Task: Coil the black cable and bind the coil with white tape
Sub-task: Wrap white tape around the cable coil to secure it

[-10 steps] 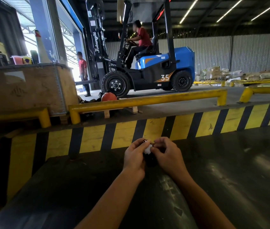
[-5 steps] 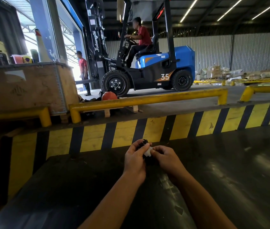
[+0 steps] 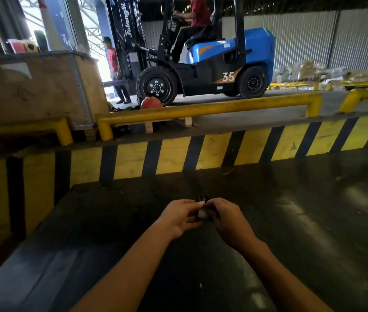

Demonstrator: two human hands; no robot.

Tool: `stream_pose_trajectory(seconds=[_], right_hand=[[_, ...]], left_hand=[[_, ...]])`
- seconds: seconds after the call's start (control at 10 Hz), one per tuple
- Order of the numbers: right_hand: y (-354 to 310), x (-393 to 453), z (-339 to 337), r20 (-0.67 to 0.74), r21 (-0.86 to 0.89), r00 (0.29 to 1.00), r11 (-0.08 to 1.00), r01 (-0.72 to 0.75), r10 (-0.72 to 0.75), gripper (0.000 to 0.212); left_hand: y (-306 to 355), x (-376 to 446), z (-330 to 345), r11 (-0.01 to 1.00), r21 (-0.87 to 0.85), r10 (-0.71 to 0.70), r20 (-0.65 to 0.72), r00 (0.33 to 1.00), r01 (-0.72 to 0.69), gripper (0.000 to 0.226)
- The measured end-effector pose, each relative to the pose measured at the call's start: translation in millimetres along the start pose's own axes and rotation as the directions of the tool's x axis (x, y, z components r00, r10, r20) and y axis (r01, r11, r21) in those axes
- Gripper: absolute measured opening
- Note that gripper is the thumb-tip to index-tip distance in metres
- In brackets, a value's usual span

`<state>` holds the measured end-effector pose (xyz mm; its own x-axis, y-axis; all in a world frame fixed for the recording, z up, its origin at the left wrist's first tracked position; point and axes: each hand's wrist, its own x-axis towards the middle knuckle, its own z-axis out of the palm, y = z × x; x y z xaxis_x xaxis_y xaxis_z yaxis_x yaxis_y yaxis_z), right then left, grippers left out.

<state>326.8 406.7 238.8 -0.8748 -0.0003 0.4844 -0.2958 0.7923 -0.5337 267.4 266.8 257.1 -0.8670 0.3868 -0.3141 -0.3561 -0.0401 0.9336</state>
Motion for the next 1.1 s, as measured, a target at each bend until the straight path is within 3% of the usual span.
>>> stream_pose_trajectory(seconds=[0.1, 0.2, 0.3, 0.4, 0.5, 0.6, 0.7, 0.8, 0.9, 1.1], right_hand=[[12, -13, 15, 0.039, 0.112, 0.999, 0.993, -0.042, 0.038, 0.021], [30, -25, 31, 0.081, 0.274, 0.982, 0.943, -0.189, 0.174, 0.013], [57, -34, 48, 0.006, 0.434, 0.868, 0.780, -0.450, 0.497, 0.004], [80, -44, 66, 0.229, 0.482, 0.655, 0.501, -0.719, 0.720, 0.026], [79, -54, 83, 0.577, 0.494, 0.532, 0.253, -0.832, 0.619, 0.027], [93, -51, 111, 0.547, 0.458, 0.545, 0.318, -0.830, 0.635, 0.029], [133, -46, 157, 0.448, 0.303, 0.564, 0.476, -0.825, 0.693, 0.045], [121, -35, 166, 0.434, 0.189, 0.550, 0.525, -0.830, 0.713, 0.049], [121, -29, 180, 0.497, 0.089, 0.468, 0.494, -0.865, 0.731, 0.051], [121, -30, 194, 0.541, -0.127, 0.429, 0.574, -0.809, 0.723, 0.047]], left_hand=[[-26, 8, -11, 0.999, -0.043, -0.029, -0.013, 0.999, 0.028, 0.041], [-49, 11, -22, 0.998, -0.038, -0.056, 0.010, 0.998, 0.056, 0.035], [-73, 17, -41, 0.994, -0.047, -0.095, 0.037, 0.995, 0.097, 0.031], [-95, 25, -60, 0.983, -0.107, -0.140, 0.078, 0.987, 0.148, 0.034], [-115, 36, -72, 0.963, -0.170, -0.194, 0.095, 0.976, 0.208, 0.036], [-133, 49, -81, 0.939, -0.194, -0.274, 0.084, 0.958, 0.285, 0.036], [-148, 64, -85, 0.921, -0.159, -0.366, -0.037, 0.930, 0.356, 0.034], [-162, 83, -84, 0.915, -0.070, -0.403, -0.146, 0.903, 0.397, 0.040], [-173, 102, -86, 0.899, 0.025, -0.417, -0.252, 0.873, 0.437, 0.046], [-184, 113, -91, 0.891, 0.176, -0.349, -0.324, 0.879, 0.419, 0.057]])
